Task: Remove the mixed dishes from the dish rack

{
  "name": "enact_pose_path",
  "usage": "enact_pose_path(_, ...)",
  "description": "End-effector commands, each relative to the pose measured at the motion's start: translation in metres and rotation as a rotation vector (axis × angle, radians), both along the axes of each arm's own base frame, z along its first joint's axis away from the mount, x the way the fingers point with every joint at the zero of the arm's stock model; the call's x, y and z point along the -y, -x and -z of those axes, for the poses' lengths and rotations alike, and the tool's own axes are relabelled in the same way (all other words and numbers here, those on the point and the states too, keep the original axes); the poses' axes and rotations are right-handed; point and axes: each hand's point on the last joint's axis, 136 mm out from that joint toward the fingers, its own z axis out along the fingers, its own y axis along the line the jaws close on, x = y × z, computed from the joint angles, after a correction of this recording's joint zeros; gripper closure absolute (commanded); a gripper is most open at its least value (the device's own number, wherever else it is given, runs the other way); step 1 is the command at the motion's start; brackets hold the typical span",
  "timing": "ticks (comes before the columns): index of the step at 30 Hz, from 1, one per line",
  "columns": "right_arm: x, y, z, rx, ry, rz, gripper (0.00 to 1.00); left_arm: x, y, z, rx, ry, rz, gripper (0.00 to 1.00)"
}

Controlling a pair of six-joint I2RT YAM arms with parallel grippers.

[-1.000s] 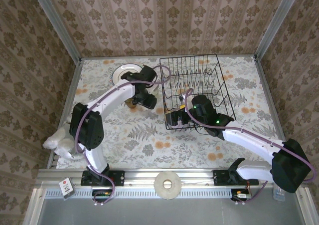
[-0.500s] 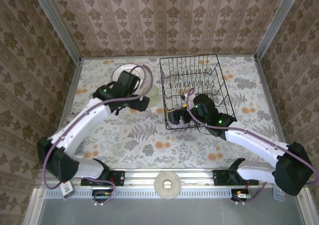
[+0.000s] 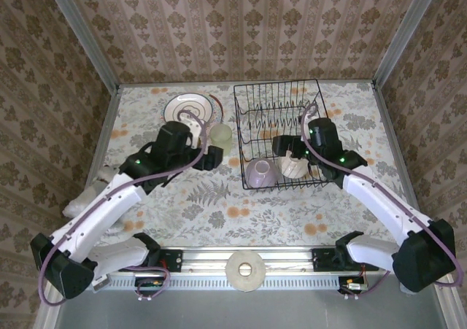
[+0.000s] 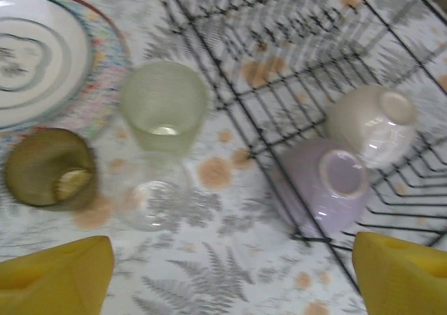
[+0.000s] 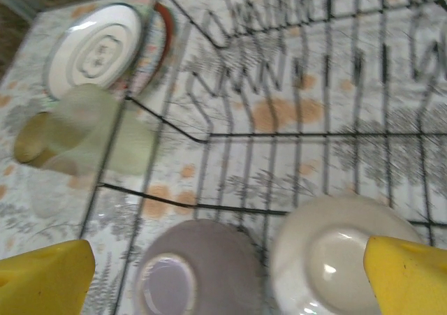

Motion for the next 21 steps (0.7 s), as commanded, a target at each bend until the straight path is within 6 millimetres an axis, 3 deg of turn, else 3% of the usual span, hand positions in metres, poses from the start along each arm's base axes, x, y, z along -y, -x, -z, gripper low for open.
enact_pose_path(1,0.017,0.0,0.019,-0.117,0.009,0.073,0.0,0.038,0.007,0.016,-0.065,0.012,0.08,0.17)
enact_pose_path(8,0.054,-0.016,0.048,-0.22,0.001,0.218,0.0,0.085,-0.001,0.051,-0.145,-0.066,0.111,0.27)
enact_pose_path(14,0.079,-0.015,0.078,-0.315,-0.026,0.308,0.0,0.099,-0.012,0.076,-0.19,-0.091,0.093,0.29)
enact_pose_path(21,0.104,-0.002,0.091,-0.348,-0.078,0.418,0.0,0.108,-0.022,0.103,-0.249,-0.121,0.071,0.37)
